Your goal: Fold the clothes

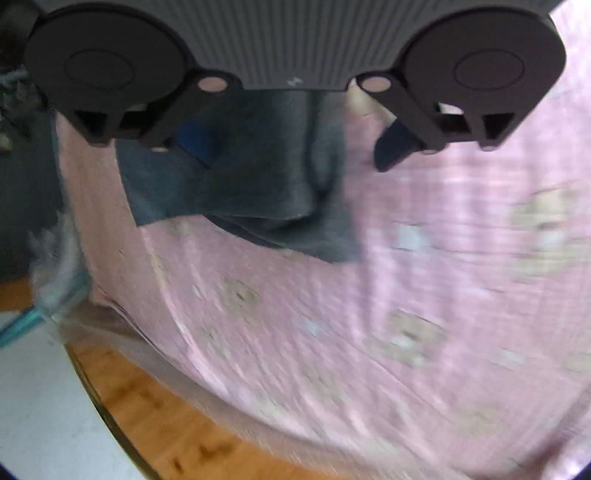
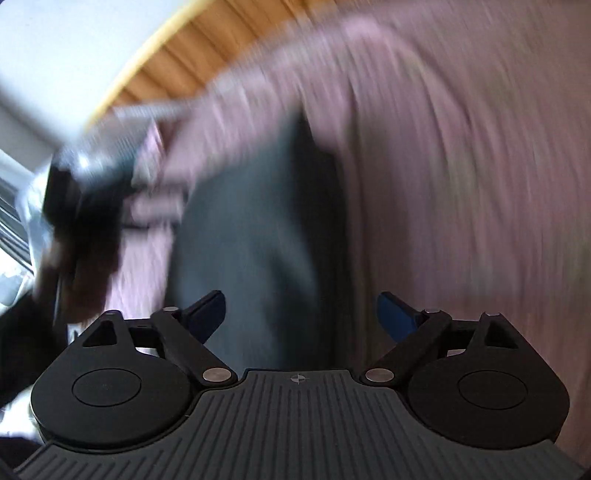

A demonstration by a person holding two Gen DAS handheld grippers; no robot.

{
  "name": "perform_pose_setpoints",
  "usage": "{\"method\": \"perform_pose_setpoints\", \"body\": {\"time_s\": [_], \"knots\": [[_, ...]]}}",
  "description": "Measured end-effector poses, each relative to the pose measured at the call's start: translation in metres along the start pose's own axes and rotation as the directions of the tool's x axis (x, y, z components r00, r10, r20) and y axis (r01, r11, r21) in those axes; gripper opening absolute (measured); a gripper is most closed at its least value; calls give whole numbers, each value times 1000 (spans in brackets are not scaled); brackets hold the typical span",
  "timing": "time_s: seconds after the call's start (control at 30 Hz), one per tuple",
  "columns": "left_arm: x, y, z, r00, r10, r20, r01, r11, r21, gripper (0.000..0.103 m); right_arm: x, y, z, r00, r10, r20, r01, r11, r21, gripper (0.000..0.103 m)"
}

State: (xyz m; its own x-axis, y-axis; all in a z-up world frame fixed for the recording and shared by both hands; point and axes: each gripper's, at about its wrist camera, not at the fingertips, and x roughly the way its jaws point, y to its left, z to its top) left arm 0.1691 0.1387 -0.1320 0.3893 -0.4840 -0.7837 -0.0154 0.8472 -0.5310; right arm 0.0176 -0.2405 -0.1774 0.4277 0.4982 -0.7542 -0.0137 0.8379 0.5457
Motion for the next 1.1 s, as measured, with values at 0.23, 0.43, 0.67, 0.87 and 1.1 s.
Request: {"method": "perform_pose_setpoints", "body": {"time_s": [0.23,0.43,0.67,0.87,1.1], "knots": [[-35,-6,-14,997,-67,36,71,986,-151,12,6,9,-30,996,89,21,-90,996,27,24],[-67,-31,-37,997,-74,35,81,962,-261,15,-64,-8,87,993,113,-19,-114,969,-219,22],[3,-24,-67,980,195,-38,-199,967,-160,33,-44,-76,191,934,-345,95,352,932,-85,46],[-15,-34,-81,998,56,33,-53,996,-69,45,-81,-14,89,919,-197,342,227,973,-50,45],[28,-53,-80,992,126,-21,-123,986,114,41,-37,-59,3,918,-343,199,323,938,126,35]]}}
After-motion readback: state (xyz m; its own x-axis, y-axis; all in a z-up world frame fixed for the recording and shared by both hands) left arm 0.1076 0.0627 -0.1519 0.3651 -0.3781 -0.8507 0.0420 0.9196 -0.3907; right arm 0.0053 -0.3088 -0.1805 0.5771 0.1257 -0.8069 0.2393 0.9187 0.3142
